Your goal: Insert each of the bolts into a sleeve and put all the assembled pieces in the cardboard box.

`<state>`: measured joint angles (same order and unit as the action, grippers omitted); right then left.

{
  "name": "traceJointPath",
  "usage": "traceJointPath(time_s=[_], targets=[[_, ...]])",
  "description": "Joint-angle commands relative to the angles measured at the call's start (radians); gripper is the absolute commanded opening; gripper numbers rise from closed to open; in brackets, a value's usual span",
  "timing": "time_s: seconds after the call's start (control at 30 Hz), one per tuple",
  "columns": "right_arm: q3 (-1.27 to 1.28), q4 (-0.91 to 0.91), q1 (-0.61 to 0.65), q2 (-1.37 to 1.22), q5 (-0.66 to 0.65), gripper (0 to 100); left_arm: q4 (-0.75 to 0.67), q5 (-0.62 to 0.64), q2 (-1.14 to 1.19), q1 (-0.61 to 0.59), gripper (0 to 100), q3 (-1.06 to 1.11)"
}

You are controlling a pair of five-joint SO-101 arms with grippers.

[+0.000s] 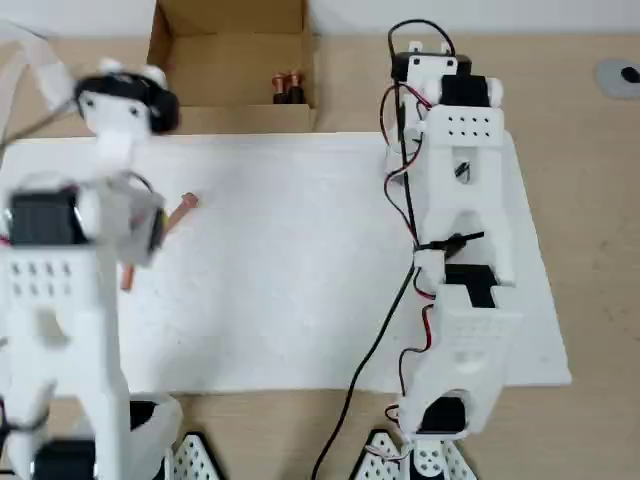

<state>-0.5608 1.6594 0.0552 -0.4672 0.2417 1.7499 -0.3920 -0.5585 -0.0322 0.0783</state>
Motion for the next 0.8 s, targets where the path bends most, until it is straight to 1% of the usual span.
traceJointPath(time_s=[0.0,0.13,0.23,0.33,0.47,0.63,0.77], targets=[[0.001,-0.092,-0.018,0.062,-0.074,25.0,-0.037,0.044,-0.214,0.074,1,0.12],[-0.008,-0.161,-0.016,-0.022,-0.135,25.0,-0.051,0.074,-0.367,0.086,1,0.236],[-0.015,-0.212,-0.016,-0.097,-0.166,25.0,-0.051,0.091,-0.46,0.055,1,0.307],[-0.073,-0.218,-0.007,-0.173,-0.167,25.0,-0.051,0.118,-0.532,0.012,1,0.338],[-0.208,-0.158,0.022,-0.26,-0.17,25.0,-0.051,0.18,-0.615,-0.021,1,0.365],[-0.4,-0.072,0.042,-0.352,-0.17,25.0,-0.051,0.181,-0.676,-0.029,0,0.393],[-0.504,-0.021,0.047,-0.437,-0.167,25.0,-0.051,0.176,-0.684,-0.029,0,0.393]])
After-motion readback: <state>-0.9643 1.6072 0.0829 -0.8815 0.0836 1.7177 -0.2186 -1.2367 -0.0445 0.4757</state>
